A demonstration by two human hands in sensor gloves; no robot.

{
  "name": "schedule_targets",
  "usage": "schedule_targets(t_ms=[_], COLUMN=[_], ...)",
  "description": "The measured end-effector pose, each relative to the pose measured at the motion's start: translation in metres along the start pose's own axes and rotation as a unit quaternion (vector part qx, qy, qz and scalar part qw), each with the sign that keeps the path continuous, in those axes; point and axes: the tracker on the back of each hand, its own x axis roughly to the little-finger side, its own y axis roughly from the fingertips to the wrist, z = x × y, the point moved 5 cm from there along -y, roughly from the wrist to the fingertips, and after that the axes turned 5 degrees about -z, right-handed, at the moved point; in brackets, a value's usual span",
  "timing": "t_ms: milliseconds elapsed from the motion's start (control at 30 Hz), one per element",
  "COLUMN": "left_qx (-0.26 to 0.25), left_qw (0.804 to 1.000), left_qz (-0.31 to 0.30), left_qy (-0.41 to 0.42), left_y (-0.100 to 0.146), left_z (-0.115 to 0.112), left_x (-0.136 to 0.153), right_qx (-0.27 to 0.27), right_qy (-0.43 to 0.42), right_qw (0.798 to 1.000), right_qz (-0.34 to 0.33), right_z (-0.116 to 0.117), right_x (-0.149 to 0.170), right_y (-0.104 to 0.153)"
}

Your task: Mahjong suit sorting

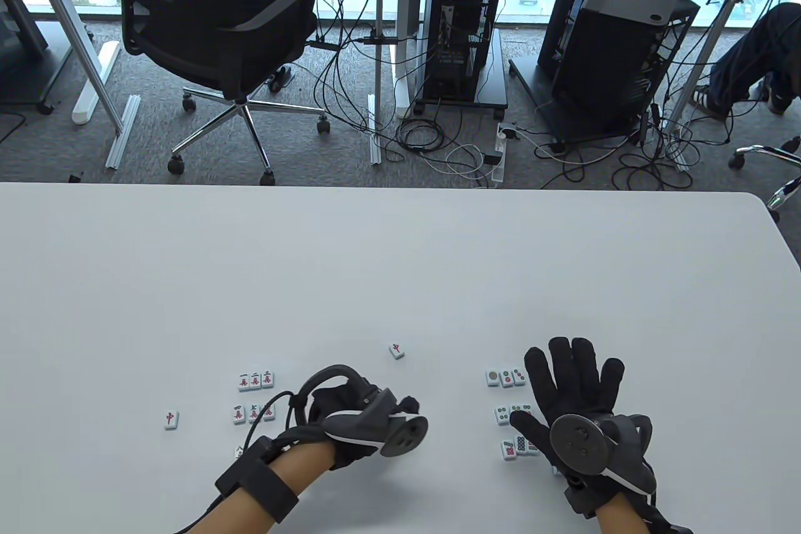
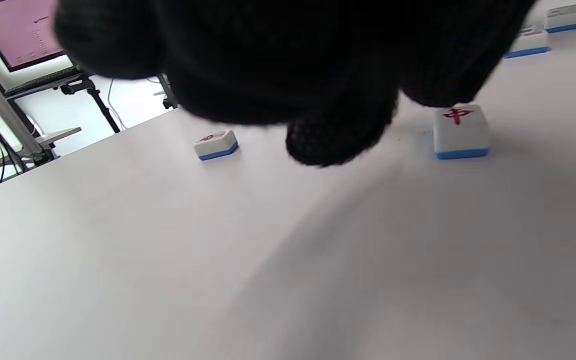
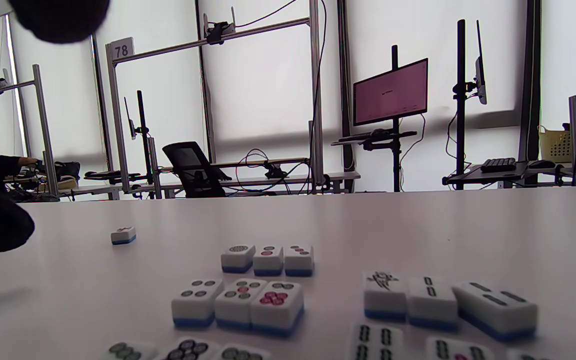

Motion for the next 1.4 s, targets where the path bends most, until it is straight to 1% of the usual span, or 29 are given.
schedule_targets(t_ms=[67, 133, 233, 367, 533, 700, 800, 900, 967, 1000, 1033, 1100, 1167, 1233, 1300, 1400], left_qx=[0.022, 0.035, 0.038, 0.016, 0.014, 0.009, 0.007, -0.016, -0.021, -0.021, -0.017, -0.008, 0.012, 0.025, 0.051, 0.088], left_qw=[0.999, 0.999, 0.999, 0.999, 0.998, 0.999, 0.999, 0.999, 0.997, 0.995, 0.99, 0.981, 0.962, 0.948, 0.937, 0.924], left_qz=[-0.019, -0.027, -0.034, -0.044, -0.049, -0.035, -0.021, 0.022, 0.074, 0.093, 0.131, 0.188, 0.257, 0.297, 0.33, 0.355], left_qy=[-0.021, -0.02, -0.015, -0.014, -0.026, 0.016, 0.025, 0.022, 0.033, 0.037, 0.042, 0.054, 0.096, 0.108, 0.103, 0.108], left_y=[-0.008, -0.011, -0.011, -0.01, -0.011, -0.009, 0.0, 0.026, 0.054, 0.064, 0.083, 0.113, 0.153, 0.179, 0.202, 0.223], left_z=[-0.004, -0.01, -0.017, -0.015, -0.014, -0.016, -0.016, -0.008, -0.007, -0.008, -0.012, -0.022, -0.042, -0.057, -0.074, -0.096], left_x=[-0.009, -0.013, -0.015, -0.019, -0.024, -0.016, -0.007, 0.02, 0.05, 0.061, 0.082, 0.111, 0.144, 0.161, 0.174, 0.184], right_qx=[0.002, 0.002, 0.002, -0.001, -0.003, -0.006, -0.007, -0.009, -0.011, -0.012, -0.013, -0.013, -0.014, -0.016, -0.021, -0.028], right_qy=[-0.003, -0.006, -0.008, -0.005, -0.001, 0.001, 0.002, 0.005, 0.007, 0.008, 0.01, 0.012, 0.013, 0.015, 0.02, 0.022], right_qw=[1.0, 1.0, 1.0, 1.0, 1.0, 1.0, 1.0, 1.0, 1.0, 1.0, 1.0, 1.0, 1.0, 1.0, 1.0, 0.999], right_qz=[0.0, 0.0, -0.002, -0.004, -0.005, -0.007, -0.007, -0.007, -0.007, -0.007, -0.007, -0.006, -0.007, -0.008, -0.009, -0.009], right_z=[0.0, 0.0, 0.0, 0.0, 0.0, 0.0, 0.0, 0.001, 0.001, 0.001, 0.001, 0.001, 0.001, 0.002, 0.004, 0.007], right_x=[0.0, 0.0, -0.001, -0.002, -0.003, -0.004, -0.004, -0.005, -0.005, -0.005, -0.005, -0.005, -0.006, -0.007, -0.008, -0.01], right_y=[0.0, 0.0, 0.0, 0.0, 0.0, 0.0, 0.0, 0.0, -0.001, -0.001, 0.0, 0.0, -0.001, -0.001, -0.002, -0.002])
